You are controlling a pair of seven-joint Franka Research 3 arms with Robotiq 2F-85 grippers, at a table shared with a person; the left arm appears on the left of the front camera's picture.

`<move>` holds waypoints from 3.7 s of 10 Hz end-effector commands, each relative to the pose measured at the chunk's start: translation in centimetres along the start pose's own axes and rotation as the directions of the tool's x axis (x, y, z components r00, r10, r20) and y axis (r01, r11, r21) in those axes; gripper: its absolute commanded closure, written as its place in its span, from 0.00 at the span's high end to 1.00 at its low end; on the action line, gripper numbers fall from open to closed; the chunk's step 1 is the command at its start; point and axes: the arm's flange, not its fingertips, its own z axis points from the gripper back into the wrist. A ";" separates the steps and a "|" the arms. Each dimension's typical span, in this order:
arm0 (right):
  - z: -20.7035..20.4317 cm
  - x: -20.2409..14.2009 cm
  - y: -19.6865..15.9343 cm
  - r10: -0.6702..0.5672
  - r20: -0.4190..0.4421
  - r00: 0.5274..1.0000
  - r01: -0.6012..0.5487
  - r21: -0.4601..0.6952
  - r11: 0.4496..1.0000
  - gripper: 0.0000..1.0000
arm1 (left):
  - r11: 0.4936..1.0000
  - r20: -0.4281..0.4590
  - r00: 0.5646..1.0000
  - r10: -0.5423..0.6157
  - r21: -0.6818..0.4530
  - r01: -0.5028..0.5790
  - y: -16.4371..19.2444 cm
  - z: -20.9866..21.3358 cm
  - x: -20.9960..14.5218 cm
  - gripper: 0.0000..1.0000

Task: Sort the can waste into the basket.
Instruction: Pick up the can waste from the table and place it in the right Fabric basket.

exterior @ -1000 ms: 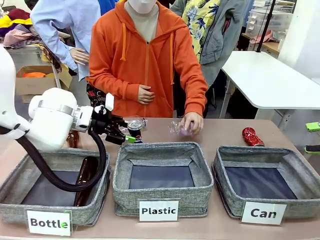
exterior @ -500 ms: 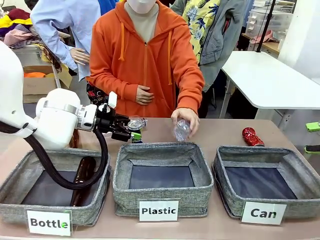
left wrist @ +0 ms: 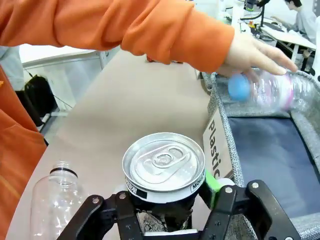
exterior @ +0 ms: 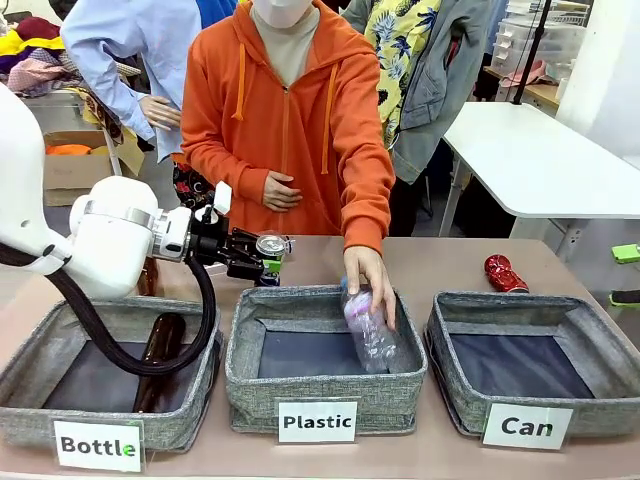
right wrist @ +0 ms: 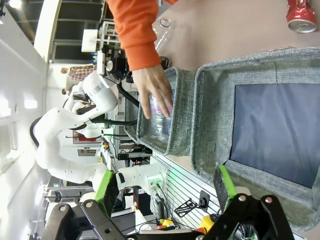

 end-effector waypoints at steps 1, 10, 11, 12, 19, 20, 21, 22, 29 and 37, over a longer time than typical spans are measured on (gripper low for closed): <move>0.0 0.1 0.0 0.026 0.010 1.000 -0.026 0.018 0.999 1.00 | 1.000 0.013 1.000 -0.001 -0.012 0.001 0.1 0.5 0.3 0.00; 0.0 0.1 0.0 0.026 0.010 1.000 -0.026 0.018 0.999 1.00 | 0.932 -0.017 0.996 -0.083 -0.355 0.072 -15.2 16.4 14.0 0.00; 0.0 0.1 0.0 0.026 0.010 1.000 -0.026 0.018 0.999 1.00 | 0.957 -0.035 0.989 -0.141 -0.259 0.128 -17.3 17.3 14.3 0.00; 0.0 0.1 0.0 0.026 0.010 1.000 -0.026 0.018 0.999 1.00 | 0.960 -0.009 0.983 -0.185 -0.216 0.179 -18.6 17.8 14.1 0.00; 0.0 0.1 0.0 0.026 0.010 1.000 -0.026 0.018 0.999 1.00 | 0.972 0.005 0.991 -0.130 -0.198 0.129 -18.6 15.7 15.4 0.39; 0.0 0.1 0.0 0.026 0.010 1.000 -0.026 0.018 0.999 1.00 | 0.971 0.006 0.990 -0.139 -0.198 0.137 -18.6 12.3 17.4 0.39; 0.0 0.1 0.0 0.026 0.010 1.000 -0.026 0.018 0.999 1.00 | 0.958 -0.014 0.988 -0.153 -0.246 0.145 -18.4 8.3 19.3 0.39; 0.0 0.0 0.0 0.000 0.000 1.000 0.000 0.000 1.000 1.00 | 0.928 -0.019 0.981 -0.192 -0.329 0.175 -18.6 3.7 20.8 0.39; 21.7 -10.9 -0.5 0.286 0.101 0.953 -0.251 -0.264 0.931 1.00 | 0.805 -0.187 0.876 -0.445 -0.512 0.300 -17.8 -30.1 29.1 0.39; 21.4 -11.2 0.4 0.188 0.078 0.979 -0.167 -0.222 0.961 1.00 | 0.808 -0.295 0.811 -0.505 -0.492 0.323 -17.7 -37.4 28.3 0.79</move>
